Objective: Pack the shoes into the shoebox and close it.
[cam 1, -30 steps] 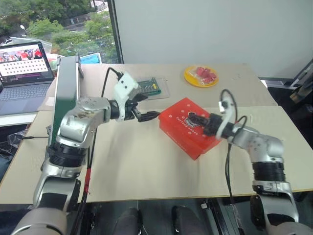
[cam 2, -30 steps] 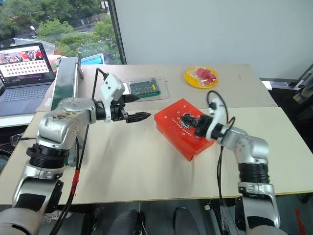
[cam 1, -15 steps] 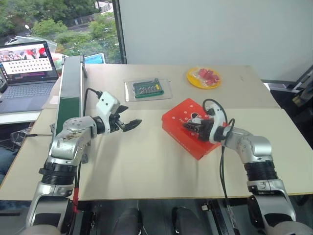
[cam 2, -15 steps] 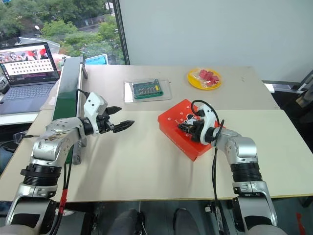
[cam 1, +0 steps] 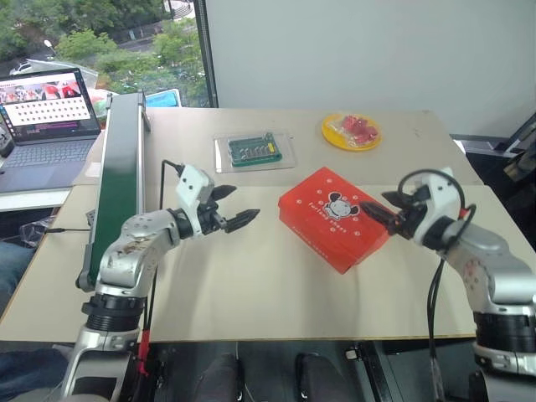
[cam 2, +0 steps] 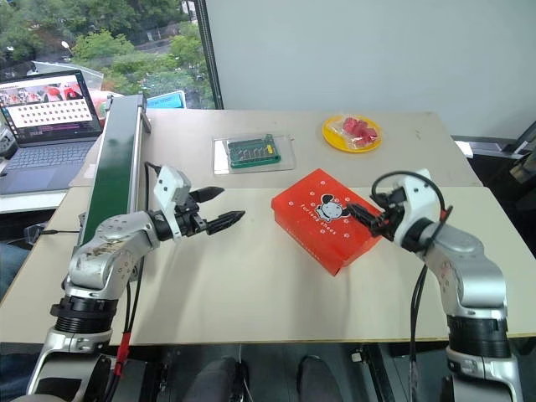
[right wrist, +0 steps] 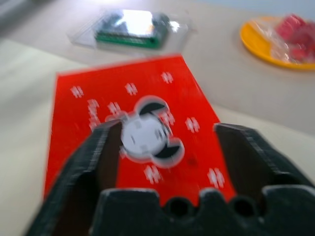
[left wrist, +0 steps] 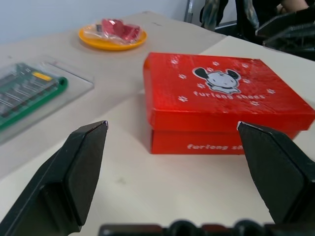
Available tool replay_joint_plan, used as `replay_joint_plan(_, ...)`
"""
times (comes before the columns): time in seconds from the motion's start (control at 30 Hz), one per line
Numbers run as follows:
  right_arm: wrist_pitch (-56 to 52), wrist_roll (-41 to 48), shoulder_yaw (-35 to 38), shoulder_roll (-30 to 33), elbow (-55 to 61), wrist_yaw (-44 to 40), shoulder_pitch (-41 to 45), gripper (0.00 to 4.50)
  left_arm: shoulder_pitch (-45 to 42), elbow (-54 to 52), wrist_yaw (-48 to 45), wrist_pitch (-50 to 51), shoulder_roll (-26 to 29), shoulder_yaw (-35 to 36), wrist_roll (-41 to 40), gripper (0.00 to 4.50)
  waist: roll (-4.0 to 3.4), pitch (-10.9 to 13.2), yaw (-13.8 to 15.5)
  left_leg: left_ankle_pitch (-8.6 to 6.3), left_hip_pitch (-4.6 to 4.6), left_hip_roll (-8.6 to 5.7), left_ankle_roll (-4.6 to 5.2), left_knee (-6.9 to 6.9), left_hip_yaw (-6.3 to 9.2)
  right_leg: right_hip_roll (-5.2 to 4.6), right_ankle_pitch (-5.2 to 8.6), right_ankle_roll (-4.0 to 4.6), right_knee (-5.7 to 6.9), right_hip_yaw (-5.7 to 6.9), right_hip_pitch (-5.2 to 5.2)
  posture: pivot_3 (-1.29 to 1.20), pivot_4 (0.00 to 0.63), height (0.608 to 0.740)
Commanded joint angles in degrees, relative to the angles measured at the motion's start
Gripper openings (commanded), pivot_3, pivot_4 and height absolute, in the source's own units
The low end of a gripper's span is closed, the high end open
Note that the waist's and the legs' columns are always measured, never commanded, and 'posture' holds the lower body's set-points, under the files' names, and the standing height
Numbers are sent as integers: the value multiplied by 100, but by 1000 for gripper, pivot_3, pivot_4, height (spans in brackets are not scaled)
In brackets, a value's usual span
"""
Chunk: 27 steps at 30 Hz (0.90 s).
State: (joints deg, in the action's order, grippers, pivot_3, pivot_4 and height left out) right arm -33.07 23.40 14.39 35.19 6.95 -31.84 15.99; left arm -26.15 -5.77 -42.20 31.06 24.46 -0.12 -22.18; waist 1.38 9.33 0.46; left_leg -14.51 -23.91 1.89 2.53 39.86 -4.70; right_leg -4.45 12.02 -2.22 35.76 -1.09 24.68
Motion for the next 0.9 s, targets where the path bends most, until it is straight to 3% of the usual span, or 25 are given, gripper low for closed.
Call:
replay_joint_plan(0.03, 784, -440, 406, -161, 164, 656, -165, 4481, 162, -88, 361, -212, -277, 68, 34, 4500, 0, 0, -8, 0, 0, -1, 0, 0, 0, 0, 0, 0, 0, -1, 0, 0, 150, 740)
replay_joint_plan(0.37, 2484, -1305, 777, -1334, -746, 2184, -1332, 4481, 1427, 432, 491, -1800, -605, -92, 629, 4500, -2, -2, -55, 0, 29, 1, 0, -5, -6, -1, 4, 7, 0, -5, -25, 0, 150, 740)
replay_joint_plan(0.7, 3228, -1146, 615, -2035, -1326, 2125, -1879, 4481, 1960, 537, 531, -2339, -761, -416, 957, 4500, -8, -5, -176, -2, 74, 7, 1, -13, -13, 3, 8, 12, 10, -36, -42, 0, 150, 740)
replay_joint_plan(0.9, 2815, -967, 353, -2149, -1091, 1930, -1868, 4481, 2112, 713, 533, -2451, -809, -403, 962, 4500, -11, -7, -158, -2, 77, 12, 1, -16, -15, 1, 9, 13, 13, -41, -40, 0, 150, 740)
